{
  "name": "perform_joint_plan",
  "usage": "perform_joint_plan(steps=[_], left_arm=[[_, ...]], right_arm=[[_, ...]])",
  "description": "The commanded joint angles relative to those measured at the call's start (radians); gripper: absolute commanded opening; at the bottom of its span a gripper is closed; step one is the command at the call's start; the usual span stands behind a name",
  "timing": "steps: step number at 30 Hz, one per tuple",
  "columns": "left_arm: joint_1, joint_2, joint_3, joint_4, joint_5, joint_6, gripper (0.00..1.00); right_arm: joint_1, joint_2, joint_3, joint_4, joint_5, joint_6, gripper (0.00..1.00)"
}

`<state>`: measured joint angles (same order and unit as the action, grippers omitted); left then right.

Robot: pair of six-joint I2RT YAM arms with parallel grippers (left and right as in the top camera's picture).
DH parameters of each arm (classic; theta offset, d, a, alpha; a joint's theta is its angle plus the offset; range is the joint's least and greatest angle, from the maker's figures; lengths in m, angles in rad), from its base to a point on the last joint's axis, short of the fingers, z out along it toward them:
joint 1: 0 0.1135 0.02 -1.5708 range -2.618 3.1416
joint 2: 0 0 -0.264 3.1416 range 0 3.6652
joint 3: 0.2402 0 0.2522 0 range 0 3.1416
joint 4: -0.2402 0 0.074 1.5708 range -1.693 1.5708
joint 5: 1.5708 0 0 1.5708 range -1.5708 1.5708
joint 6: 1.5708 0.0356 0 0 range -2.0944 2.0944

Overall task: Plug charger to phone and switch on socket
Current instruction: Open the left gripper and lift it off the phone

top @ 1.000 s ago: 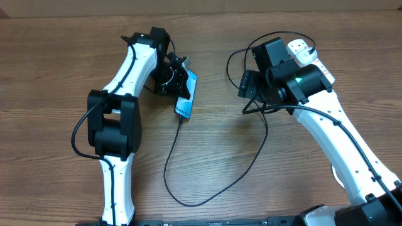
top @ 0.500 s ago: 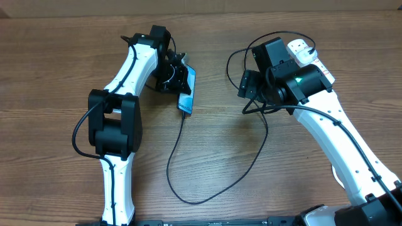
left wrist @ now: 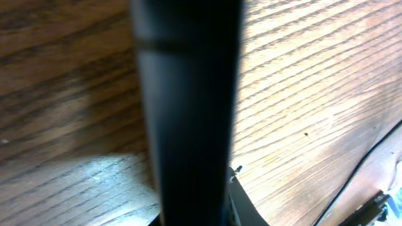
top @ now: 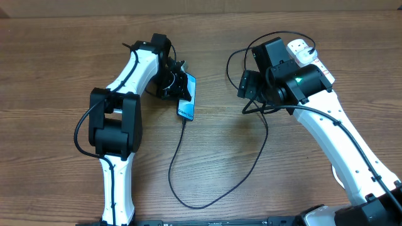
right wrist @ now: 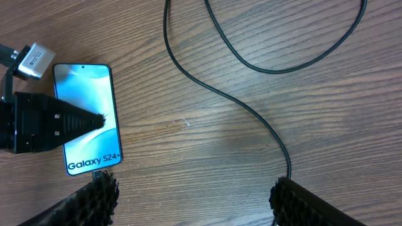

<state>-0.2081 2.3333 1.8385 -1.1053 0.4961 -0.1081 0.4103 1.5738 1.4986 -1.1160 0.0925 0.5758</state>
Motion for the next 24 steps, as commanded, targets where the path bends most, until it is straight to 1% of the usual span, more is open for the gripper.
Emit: perform_joint_plan(steps=[1,2,4,9,11,15,18,20,22,23,24], left_arm=[[-0.005,0.003,-0.018,0.003,-0.087,-0.028,0.19],[-0.005,0.003,-0.018,0.003,-0.096,-0.027,0.22],[-0.005,0.003,-0.018,0.003,-0.12,-0.028,0.24],[-0.006,0.003,-0.018,0.002,-0.156,-0.028,0.32],[-0.006,0.003,-0.018,-0.001,-0.173,-0.027,0.37],[-0.006,0.003,-0.018,-0.01,-0.219,-0.027,0.44],[-0.006,0.003,-0.018,-0.017,-0.245,-0.027,0.55],[-0.006,0.003,-0.018,-0.024,-0.272,-0.027,0.66],[-0.005,0.003,-0.018,-0.034,-0.306,-0.028,0.76],[-0.004,0.003,-0.015,-0.045,-0.332,-0.028,0.82],[-0.002,0.003,-0.008,-0.058,-0.346,-0.03,0.85]], right_arm=[[-0.001,-0.004,-0.007,0.002,-0.005,0.004,0.79],[-0.001,-0.004,-0.007,0.002,-0.005,0.004,0.79],[-0.001,-0.004,-0.007,0.002,-0.006,0.004,0.79],[-0.001,-0.004,-0.007,-0.002,-0.008,0.004,0.79],[-0.001,-0.004,-0.007,-0.004,-0.008,0.004,0.79],[-0.001,-0.004,-0.007,-0.01,-0.008,0.004,0.79],[-0.001,-0.004,-0.007,-0.011,-0.008,0.004,0.79],[-0.001,-0.004,-0.007,-0.01,-0.007,0.003,0.79],[-0.001,-0.004,-0.007,-0.01,-0.007,0.0,0.8],[-0.001,-0.004,-0.007,-0.013,-0.004,0.0,0.83],[-0.002,-0.004,-0.007,-0.014,-0.004,-0.005,0.83]])
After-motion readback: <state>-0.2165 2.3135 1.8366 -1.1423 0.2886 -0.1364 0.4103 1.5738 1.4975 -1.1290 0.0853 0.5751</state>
